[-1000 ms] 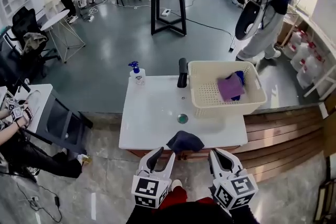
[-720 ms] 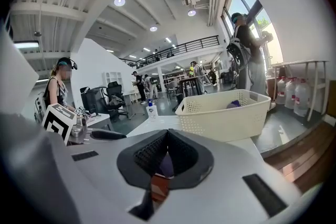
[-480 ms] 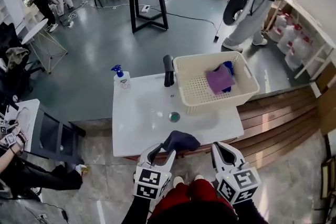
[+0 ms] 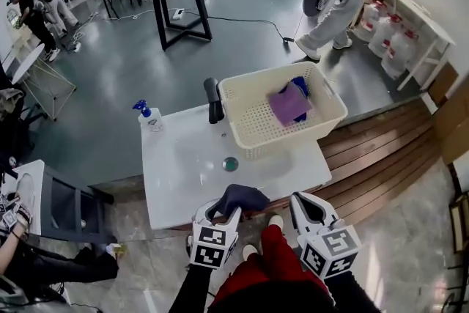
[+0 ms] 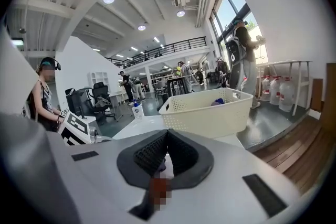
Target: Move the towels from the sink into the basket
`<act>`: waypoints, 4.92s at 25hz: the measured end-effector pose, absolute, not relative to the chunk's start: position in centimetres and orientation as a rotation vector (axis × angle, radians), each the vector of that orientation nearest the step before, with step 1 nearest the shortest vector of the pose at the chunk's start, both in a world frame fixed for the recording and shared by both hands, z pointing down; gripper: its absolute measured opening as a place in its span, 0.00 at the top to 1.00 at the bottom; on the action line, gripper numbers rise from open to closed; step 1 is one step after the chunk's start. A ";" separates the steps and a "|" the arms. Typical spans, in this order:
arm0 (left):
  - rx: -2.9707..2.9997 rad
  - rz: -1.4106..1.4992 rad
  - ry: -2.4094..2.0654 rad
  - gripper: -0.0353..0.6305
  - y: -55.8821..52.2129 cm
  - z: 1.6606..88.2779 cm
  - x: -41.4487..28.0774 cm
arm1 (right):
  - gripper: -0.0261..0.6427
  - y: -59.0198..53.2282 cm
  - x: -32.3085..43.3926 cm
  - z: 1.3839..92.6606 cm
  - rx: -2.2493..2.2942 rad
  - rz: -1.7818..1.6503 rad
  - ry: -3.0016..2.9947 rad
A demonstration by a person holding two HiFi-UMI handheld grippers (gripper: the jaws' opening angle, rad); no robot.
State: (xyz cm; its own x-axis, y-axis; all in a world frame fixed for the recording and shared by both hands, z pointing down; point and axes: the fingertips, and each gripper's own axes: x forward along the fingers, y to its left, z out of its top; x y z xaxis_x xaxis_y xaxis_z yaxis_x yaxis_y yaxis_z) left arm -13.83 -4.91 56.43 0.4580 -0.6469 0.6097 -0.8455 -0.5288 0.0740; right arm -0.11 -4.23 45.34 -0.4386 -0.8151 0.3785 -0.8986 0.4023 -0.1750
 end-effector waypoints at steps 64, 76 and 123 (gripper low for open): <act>2.773 0.369 -1.335 0.85 -11.8 33.9 -8.8 | 0.95 -9.5 1.5 38.0 1.644 0.339 -2.447; 2.793 0.404 -1.349 0.85 -17.7 33.8 -5.7 | 0.95 -13.6 5.6 37.1 1.711 0.311 -2.419; 2.292 0.757 -1.391 0.85 -36.8 49.0 -2.0 | 0.95 -34.0 9.1 39.0 1.378 0.413 -2.536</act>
State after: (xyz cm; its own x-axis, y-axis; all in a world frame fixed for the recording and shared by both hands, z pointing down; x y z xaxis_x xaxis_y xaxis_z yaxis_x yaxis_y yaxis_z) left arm -1.98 -36.80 48.99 0.3738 -0.7013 0.6070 -0.8905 -0.4544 0.0234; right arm 9.07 -33.98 39.03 -0.5335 -0.7799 0.3274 -0.8434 0.5195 -0.1369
